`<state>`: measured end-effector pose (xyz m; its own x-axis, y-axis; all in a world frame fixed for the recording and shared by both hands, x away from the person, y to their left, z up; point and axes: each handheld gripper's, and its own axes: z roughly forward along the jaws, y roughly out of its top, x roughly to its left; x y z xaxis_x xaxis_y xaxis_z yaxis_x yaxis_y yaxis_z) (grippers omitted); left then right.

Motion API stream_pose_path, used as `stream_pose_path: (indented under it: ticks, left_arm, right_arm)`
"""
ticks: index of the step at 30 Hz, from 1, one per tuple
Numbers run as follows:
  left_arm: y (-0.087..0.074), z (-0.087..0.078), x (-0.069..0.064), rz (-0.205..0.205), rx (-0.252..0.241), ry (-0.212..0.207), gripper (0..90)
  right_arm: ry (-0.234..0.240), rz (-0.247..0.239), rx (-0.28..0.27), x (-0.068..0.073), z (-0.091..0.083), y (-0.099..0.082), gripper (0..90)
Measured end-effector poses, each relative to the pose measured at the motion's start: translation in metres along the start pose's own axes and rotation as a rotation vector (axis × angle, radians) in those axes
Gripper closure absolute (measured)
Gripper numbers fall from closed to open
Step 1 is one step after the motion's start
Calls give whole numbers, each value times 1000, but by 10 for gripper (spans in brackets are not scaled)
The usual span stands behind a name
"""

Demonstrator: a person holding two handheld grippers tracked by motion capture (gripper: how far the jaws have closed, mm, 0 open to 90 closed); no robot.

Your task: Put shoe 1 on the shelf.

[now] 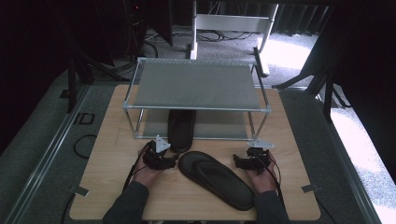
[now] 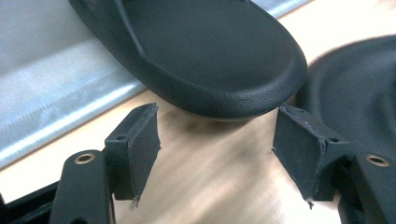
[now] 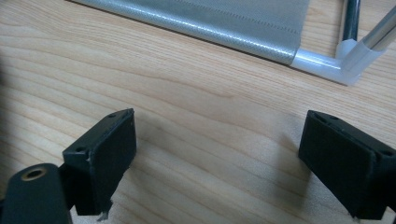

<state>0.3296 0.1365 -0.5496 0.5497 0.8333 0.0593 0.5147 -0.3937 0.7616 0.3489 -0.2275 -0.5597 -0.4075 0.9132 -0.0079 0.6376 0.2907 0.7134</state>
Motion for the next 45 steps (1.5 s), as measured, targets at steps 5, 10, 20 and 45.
stream_pose_path:
  ticks: [5, 10, 20, 45]
  left_arm:
    - [11, 13, 6, -24, 6, 30, 372]
    - [18, 22, 6, -28, 9, 42, 413]
    - [27, 36, 16, -71, 1, 65, 424]
    - [23, 46, 30, -105, -2, 27, 263]
  right_arm:
    - [0, 0, 0, 0, 0, 0, 111]
    - [0, -1, 0, 0, 0, 0, 111]
    - [0, -1, 0, 0, 0, 0, 111]
    - [1, -4, 1, 0, 0, 0, 111]
